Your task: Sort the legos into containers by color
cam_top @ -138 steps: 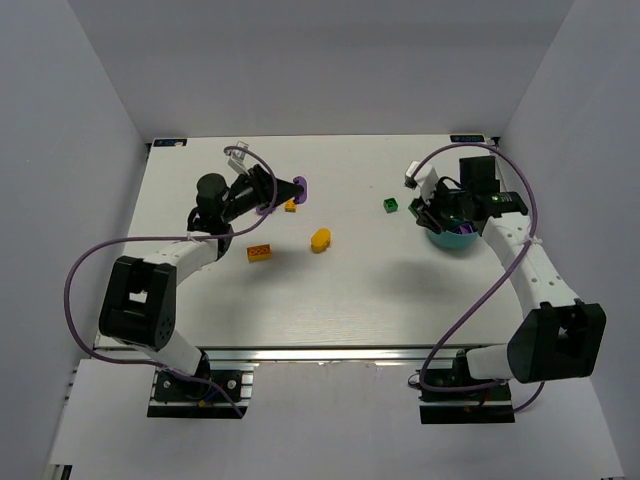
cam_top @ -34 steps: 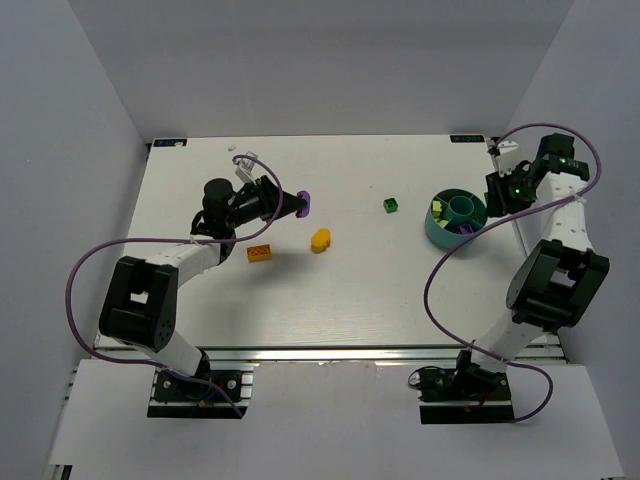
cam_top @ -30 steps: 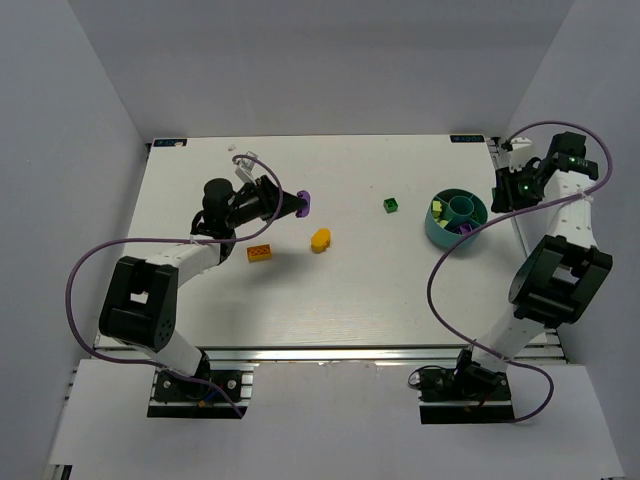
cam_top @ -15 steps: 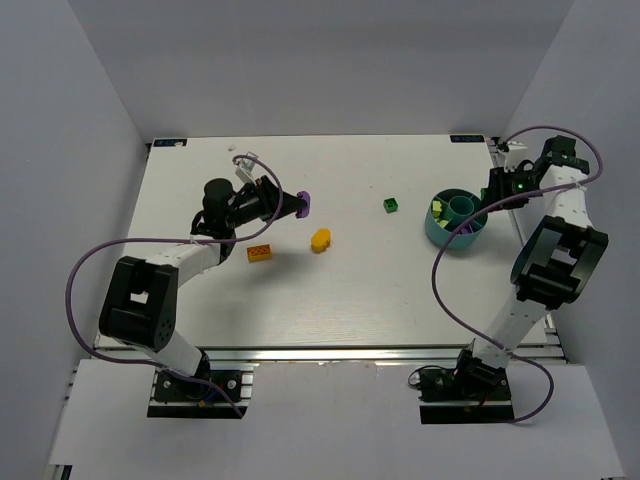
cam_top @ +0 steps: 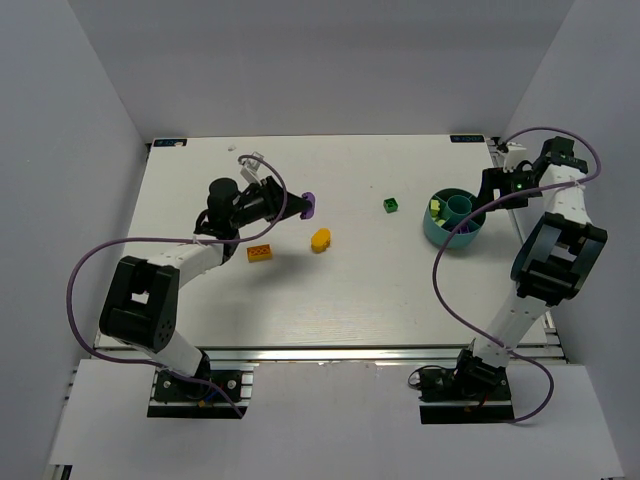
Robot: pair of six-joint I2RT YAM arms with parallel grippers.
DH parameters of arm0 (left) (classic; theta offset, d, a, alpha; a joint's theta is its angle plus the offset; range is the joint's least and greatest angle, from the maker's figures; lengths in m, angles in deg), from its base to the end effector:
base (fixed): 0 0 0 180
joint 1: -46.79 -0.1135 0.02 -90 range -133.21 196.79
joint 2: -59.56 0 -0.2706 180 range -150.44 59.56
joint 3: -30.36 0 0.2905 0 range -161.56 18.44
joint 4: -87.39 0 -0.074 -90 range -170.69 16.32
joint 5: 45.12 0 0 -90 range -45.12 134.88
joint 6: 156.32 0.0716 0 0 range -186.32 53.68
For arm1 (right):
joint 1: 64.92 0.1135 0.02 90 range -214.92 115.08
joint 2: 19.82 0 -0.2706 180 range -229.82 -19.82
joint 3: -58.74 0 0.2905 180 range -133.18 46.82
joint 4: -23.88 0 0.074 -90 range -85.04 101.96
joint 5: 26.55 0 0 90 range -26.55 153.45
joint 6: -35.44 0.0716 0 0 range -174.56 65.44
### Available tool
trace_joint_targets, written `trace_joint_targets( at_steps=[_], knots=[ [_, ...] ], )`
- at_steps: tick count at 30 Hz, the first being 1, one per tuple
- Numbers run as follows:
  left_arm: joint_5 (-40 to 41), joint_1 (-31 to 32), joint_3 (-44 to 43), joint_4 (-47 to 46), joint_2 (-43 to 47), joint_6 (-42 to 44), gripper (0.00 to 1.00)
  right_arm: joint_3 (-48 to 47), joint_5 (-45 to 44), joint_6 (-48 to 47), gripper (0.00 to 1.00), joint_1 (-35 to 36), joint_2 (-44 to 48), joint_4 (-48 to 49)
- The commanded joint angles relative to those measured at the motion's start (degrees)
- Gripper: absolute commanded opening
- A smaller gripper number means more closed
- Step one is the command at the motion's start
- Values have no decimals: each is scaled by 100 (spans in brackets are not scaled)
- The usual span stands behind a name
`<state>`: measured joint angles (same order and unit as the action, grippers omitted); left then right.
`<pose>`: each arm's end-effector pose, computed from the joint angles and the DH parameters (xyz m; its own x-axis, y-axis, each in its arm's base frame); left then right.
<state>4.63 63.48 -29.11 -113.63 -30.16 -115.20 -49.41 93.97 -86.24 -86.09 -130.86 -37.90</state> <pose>0.3666 -0.1582 0.2171 -0.7264 -0.3825 -0.5711 0.4302 0.3950 -0.8117 0.4471 -0.1341 0.2288 -0.7742 -0.1853 -0.6051 -0.3503 0.9218 0.1659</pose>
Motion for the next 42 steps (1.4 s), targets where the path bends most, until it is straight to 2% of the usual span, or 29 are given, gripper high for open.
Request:
trace_joint_targets(
  at_steps=[1, 4, 5, 6, 8, 9, 12, 15, 16, 17, 19, 20, 21, 22, 23, 26, 27, 28, 29, 33, 36, 39, 42],
  knots=[
    [35, 89, -255, 34, 121, 89, 0, -133, -72, -83, 80, -45, 380, -41],
    [26, 159, -281, 8, 77, 89, 0, -107, -178, -390, 81, -54, 871, 152],
    [-9, 194, -281, -27, 59, 72, 0, -90, -135, -522, 86, -63, 1004, 214],
    [-44, 221, -307, -62, 7, 63, 0, -81, 153, -662, 89, -63, 1136, 301],
    [-149, 334, -369, -168, -81, 37, 0, -2, 663, -1251, 89, -54, 1532, 302],
    [-176, 370, -413, -177, -125, 37, 0, 251, 1335, -1409, 89, -54, 1664, 337],
    [-255, 546, -641, -177, -327, 28, 0, 1111, 2585, -1691, 89, 59, 2392, 741],
    [-194, 730, -826, -255, -503, -77, 0, 1465, 2626, -2052, 89, 743, 2570, 409],
    [-159, 765, -843, -369, -538, -130, 0, 1597, 2556, -2018, 89, 1163, 2631, 303],
    [-106, 844, -852, -466, -599, -243, 0, 1668, 2485, -1756, 79, 1359, 2658, 267],
    [17, 924, -948, -590, -679, -262, 0, 1861, 2432, -1378, 68, 1676, 2780, 459],
    [61, 1037, -1149, -555, -784, -62, 0, 1923, 2380, -1071, 46, 1695, 2842, 1000],
    [87, 1117, -1247, -511, -854, 71, 0, 1984, 2136, -189, 28, 1686, 2904, 1423],
    [122, 1196, -1352, -554, -942, 194, 0, 2037, 2020, 89, 7, 1617, 3026, 1758],
    [123, 1344, -1475, -572, -1056, 386, 0, 2038, 1975, 275, 0, 1555, 3079, 2205],
    [44, 1608, -1985, -975, -1636, 528, 0, 1977, 1800, 996, 0, 1300, 3247, 2770],
    [44, 1679, -2230, -1246, -1942, 555, 0, 1863, 1860, 962, 6, 1256, 3203, 2624],
    [-9, 1749, -2372, -1380, -2093, 599, 0, 1740, 1791, 893, 18, 1212, 3177, 2518],
    [-44, 1889, -2512, -1537, -2251, 721, 0, 1652, 1695, 944, 36, 1185, 3159, 2465],
    [-10, 2180, -3303, -2520, -3094, 802, 0, 1676, 1492, 1698, 48, 773, 3317, 2937],
    [289, 2312, -3612, -3415, -3649, 564, 0, 1713, 1544, 1999, 52, 509, 3440, 3255],
    [710, 2365, -3717, -3770, -3930, 467, 0, 1765, 1605, 1999, 54, 421, 3467, 3132],
    [1009, 2470, -4173, -3361, -4203, 721, 0, 1976, 1693, 2052, 54, 342, 3546, 3185]
  ],
)
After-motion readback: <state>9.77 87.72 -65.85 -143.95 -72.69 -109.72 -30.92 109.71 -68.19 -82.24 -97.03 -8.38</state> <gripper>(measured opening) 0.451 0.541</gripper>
